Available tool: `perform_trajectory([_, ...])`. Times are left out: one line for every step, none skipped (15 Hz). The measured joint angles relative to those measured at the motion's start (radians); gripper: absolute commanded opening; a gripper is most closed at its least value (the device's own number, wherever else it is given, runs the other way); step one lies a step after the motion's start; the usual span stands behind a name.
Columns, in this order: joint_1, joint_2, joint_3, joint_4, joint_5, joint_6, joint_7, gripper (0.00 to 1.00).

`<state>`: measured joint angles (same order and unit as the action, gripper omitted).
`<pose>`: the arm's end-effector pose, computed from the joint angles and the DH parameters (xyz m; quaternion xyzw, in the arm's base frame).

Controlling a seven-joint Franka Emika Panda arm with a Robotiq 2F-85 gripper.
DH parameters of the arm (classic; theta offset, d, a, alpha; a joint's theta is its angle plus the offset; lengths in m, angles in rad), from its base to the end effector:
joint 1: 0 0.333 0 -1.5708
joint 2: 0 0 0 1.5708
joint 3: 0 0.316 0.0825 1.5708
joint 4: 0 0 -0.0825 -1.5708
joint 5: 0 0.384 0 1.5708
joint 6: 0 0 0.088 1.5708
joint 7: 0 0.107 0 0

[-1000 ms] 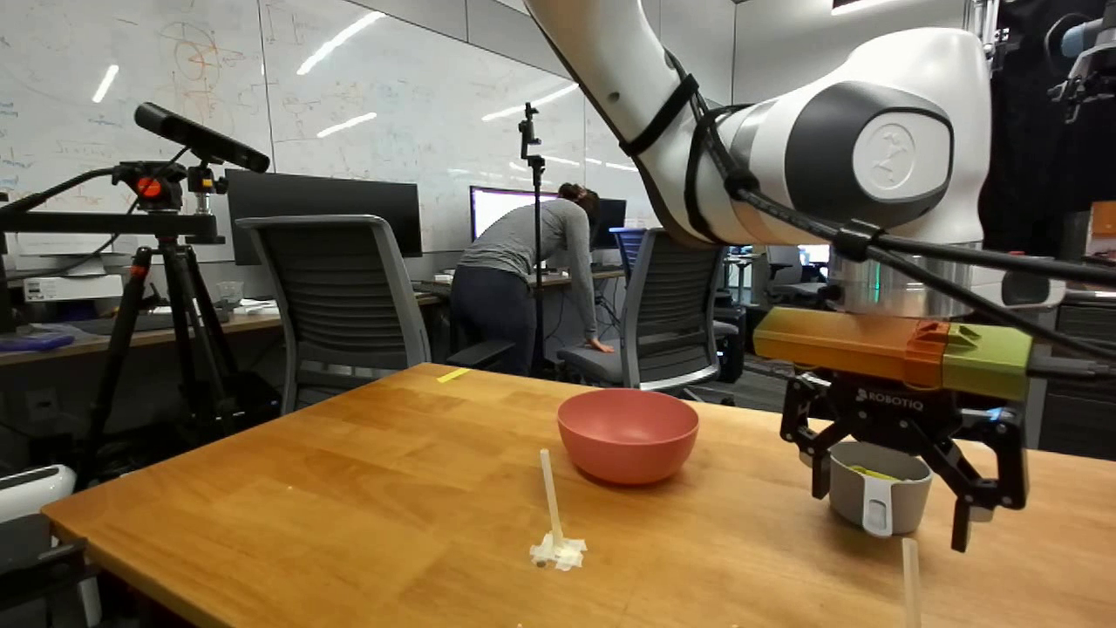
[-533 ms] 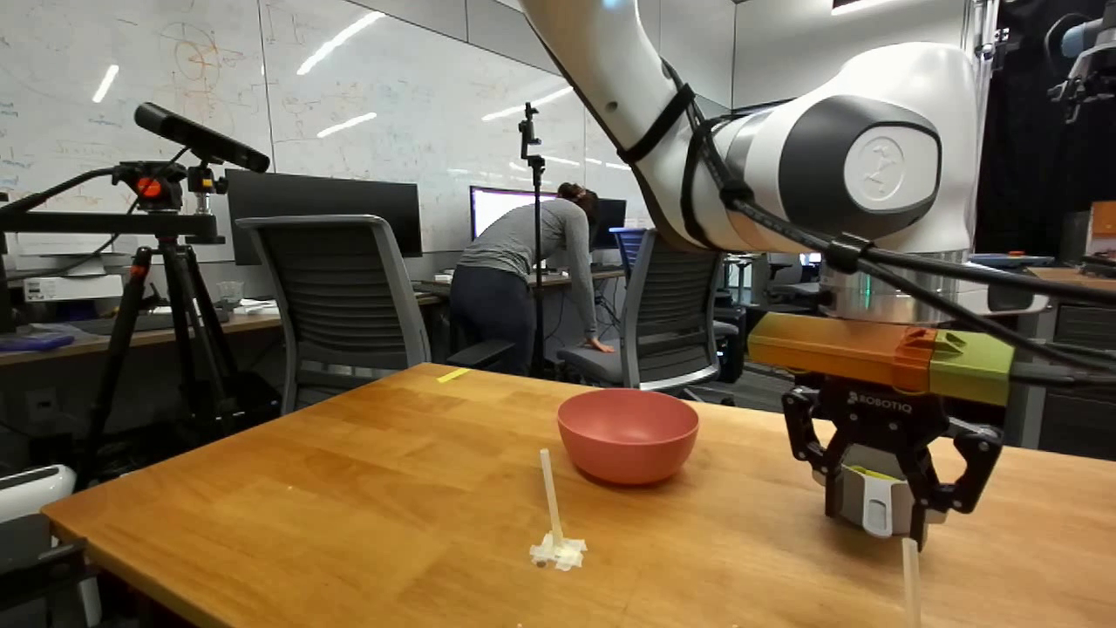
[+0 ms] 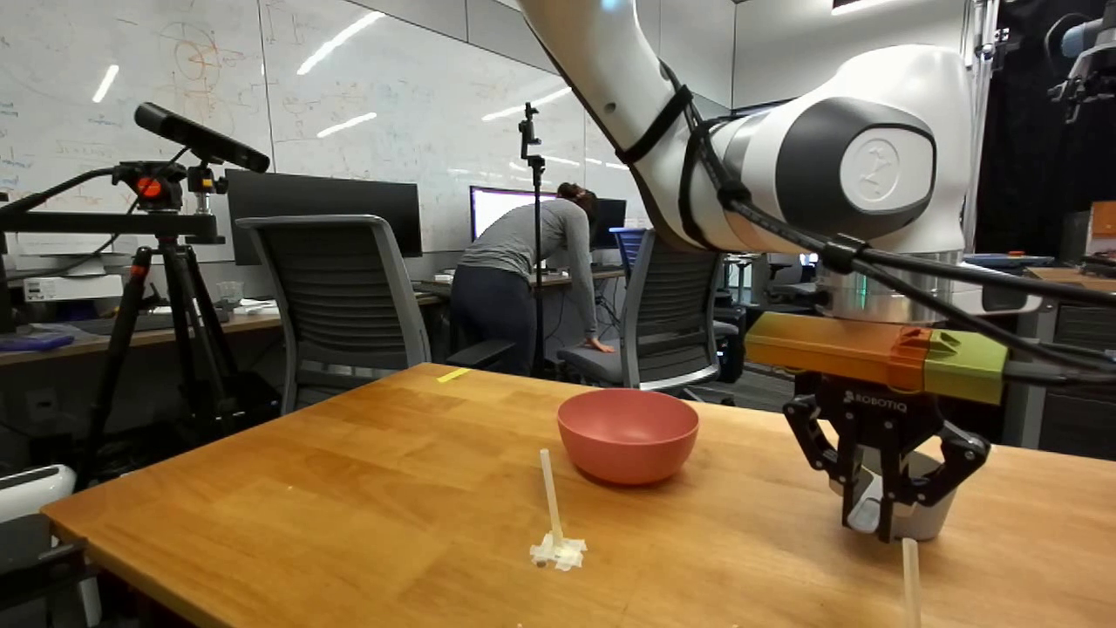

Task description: Pour the contents from the grey object into the bowl.

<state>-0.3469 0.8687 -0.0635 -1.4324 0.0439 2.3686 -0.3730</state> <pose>0.6739 -0.2829 0.1795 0.9991 -0.0218 0.0290 0.0206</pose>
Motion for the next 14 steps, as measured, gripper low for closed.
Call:
perform_trajectory([0.0,0.0,0.0,0.001,0.0,0.0,0.0,0.11])
perform_trajectory([0.0,0.0,0.0,0.002,0.0,0.0,0.0,0.11])
perform_trajectory([0.0,0.0,0.0,0.002,0.0,0.0,0.0,0.11])
perform_trajectory([0.0,0.0,0.001,0.003,0.0,0.0,0.0,0.09])
perform_trajectory([0.0,0.0,0.001,0.003,0.0,0.0,0.0,0.08])
perform_trajectory([0.0,0.0,0.001,0.003,0.0,0.0,0.0,0.07])
perform_trajectory([0.0,-0.001,0.001,0.003,0.0,0.0,0.0,0.06])
perform_trajectory([0.001,-0.001,0.001,0.003,0.0,0.0,0.0,0.06])
perform_trajectory([0.001,-0.003,0.001,0.002,0.0,0.0,0.0,0.06])
perform_trajectory([0.002,-0.006,0.001,0.001,0.0,0.001,0.0,0.06])
perform_trajectory([0.004,-0.009,0.001,-0.002,0.0,0.002,0.0,0.06])
perform_trajectory([0.007,-0.014,0.001,-0.006,0.0,0.004,0.0,0.06])
perform_trajectory([0.012,-0.022,0.001,-0.017,0.0,0.008,0.0,0.06])
perform_trajectory([0.018,-0.032,0.001,-0.031,-0.001,0.012,0.0,0.06])
